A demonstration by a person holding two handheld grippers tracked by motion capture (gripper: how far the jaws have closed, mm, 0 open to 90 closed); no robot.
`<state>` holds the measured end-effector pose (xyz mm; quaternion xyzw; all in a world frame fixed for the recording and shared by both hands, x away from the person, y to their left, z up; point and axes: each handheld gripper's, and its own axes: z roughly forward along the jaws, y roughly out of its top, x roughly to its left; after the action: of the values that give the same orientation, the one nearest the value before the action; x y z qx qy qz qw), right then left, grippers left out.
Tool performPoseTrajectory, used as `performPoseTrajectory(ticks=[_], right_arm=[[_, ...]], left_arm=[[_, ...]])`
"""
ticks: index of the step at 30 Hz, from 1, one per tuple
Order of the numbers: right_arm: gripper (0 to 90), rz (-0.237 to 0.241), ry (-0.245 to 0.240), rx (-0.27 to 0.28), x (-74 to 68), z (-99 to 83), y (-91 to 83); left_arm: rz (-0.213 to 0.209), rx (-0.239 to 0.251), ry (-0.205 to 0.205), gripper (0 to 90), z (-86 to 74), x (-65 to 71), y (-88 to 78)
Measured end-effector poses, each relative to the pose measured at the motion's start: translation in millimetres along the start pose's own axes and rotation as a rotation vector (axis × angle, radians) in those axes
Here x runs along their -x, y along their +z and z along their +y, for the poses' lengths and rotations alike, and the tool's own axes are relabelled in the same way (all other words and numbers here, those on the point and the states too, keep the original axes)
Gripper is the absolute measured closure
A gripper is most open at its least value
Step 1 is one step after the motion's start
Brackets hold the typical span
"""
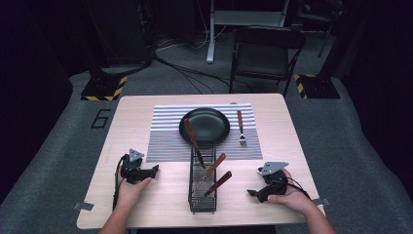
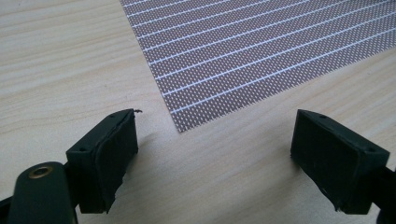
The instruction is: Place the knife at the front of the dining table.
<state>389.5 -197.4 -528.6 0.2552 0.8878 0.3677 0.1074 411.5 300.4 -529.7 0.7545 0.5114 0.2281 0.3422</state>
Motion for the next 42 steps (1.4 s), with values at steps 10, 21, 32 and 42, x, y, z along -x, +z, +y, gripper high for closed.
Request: performPoseTrajectory(ticks=[10,21,32,42], right_arm=[[0.0,0.001,-0.005,0.001,0.5,0.1,0.0],[0.0,0.001,-0.005,0.001,0.5,0.1,0.0],[0.0,0.001,-0.005,0.001,0.5,0.1,0.0],[0.0,0.002,-0.005,0.001,0.5,0.1,0.0]], left_arm=[[-0.003,-0.014,-0.001,14.9,0.9,-0.7,-0.5],[-0.004,-0.017,-0.001,14.9,1.0,-0.7,-0.8],[-0.003,-0.026,-0.007,25.8,3.1,3.6,-4.2],[-0.056,-0.020,-0.023,32.5,12.1,15.1,-16.1]])
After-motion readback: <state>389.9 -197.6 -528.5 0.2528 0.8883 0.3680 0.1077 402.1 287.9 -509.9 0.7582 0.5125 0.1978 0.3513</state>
